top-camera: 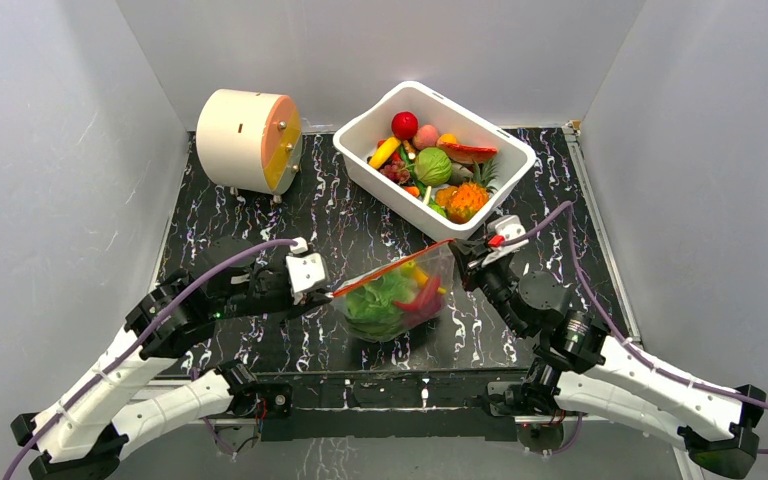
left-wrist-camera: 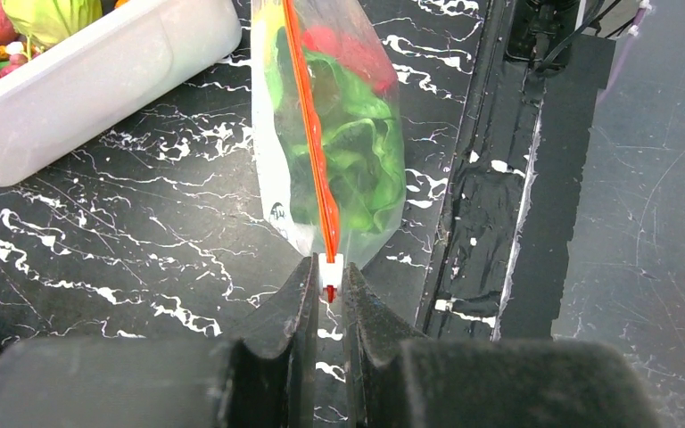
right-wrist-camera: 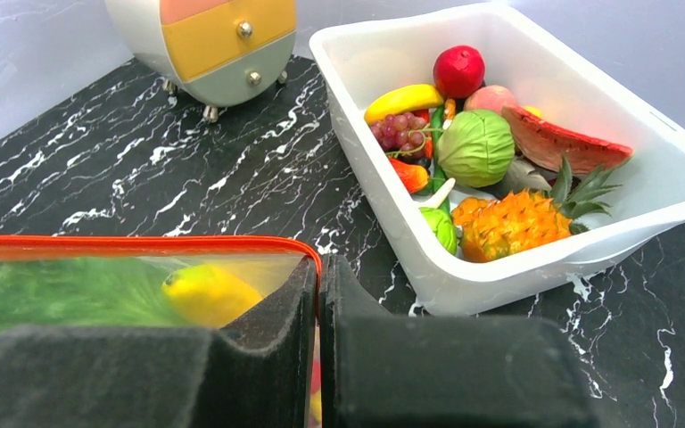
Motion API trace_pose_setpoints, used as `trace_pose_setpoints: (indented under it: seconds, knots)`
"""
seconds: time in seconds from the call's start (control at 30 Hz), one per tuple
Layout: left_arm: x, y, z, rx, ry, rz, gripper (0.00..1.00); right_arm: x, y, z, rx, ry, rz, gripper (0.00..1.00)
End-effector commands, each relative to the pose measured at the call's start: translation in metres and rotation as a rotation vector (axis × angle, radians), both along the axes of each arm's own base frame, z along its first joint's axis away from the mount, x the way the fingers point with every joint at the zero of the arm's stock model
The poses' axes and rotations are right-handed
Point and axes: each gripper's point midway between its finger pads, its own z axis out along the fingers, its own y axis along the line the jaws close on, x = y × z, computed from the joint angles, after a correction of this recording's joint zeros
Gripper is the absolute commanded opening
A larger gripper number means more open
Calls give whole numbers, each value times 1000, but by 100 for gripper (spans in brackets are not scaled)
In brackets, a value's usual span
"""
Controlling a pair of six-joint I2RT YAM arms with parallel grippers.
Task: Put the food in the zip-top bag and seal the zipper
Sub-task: Place the zipper food storage bag at the center of the board.
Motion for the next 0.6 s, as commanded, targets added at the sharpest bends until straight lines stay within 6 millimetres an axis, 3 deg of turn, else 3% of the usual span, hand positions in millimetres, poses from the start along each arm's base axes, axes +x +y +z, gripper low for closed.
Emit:
trace_pose_setpoints:
  seconds: [0.0, 0.27, 0.47, 0.57]
  knots:
    - [-14, 15, 1, 12, 44, 22, 0, 6, -29, 10, 56, -16, -127, 0]
    - [-36, 12, 14, -99, 109, -20, 0, -7, -46, 10, 82, 20, -128, 0]
    - [-45, 0, 5, -119, 198, -61, 0, -22, -57, 31, 151, 11, -86, 0]
    - [-48, -11, 3, -155, 231, -100, 0, -23, -55, 31, 145, 23, -79, 0]
